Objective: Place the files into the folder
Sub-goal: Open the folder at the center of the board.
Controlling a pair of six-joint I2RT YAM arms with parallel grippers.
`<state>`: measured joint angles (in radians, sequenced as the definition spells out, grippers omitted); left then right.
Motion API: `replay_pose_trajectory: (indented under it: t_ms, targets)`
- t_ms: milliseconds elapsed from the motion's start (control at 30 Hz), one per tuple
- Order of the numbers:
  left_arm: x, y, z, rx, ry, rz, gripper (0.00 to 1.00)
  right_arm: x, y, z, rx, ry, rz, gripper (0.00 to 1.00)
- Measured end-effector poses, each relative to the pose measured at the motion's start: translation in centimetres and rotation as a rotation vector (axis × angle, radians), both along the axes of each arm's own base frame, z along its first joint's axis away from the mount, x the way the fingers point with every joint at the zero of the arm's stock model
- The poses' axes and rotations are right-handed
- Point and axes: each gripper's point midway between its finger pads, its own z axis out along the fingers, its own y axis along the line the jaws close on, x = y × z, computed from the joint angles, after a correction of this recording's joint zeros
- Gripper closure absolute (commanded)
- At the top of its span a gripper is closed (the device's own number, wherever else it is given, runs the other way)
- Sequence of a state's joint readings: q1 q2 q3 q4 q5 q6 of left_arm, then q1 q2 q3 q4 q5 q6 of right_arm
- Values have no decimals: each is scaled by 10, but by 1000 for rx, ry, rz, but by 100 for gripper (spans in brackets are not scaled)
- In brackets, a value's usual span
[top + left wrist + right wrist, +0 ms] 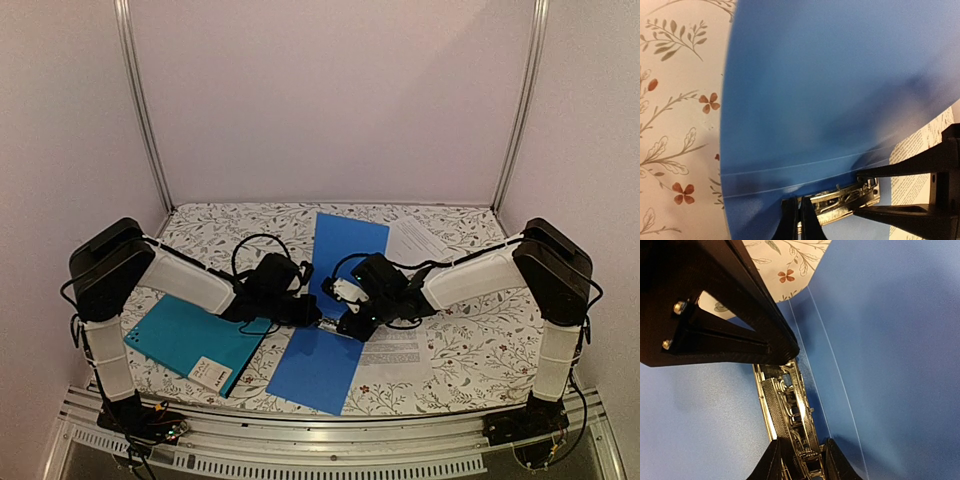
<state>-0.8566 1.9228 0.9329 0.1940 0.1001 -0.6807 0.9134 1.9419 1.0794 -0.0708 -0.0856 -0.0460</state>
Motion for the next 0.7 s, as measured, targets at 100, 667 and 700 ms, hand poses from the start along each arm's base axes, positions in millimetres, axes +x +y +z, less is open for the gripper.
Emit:
replay_pose_trajectory:
  t_ms: [100, 667, 700]
  targets:
    - [1, 0, 0, 3, -1, 2, 100, 0, 0, 0, 1, -1, -1, 75]
    - [1, 1, -2, 23, 13, 5, 100, 1, 0, 0, 3, -5, -3, 79]
    - [1, 1, -2, 24, 13, 5, 100, 1, 0, 0, 3, -5, -3, 79]
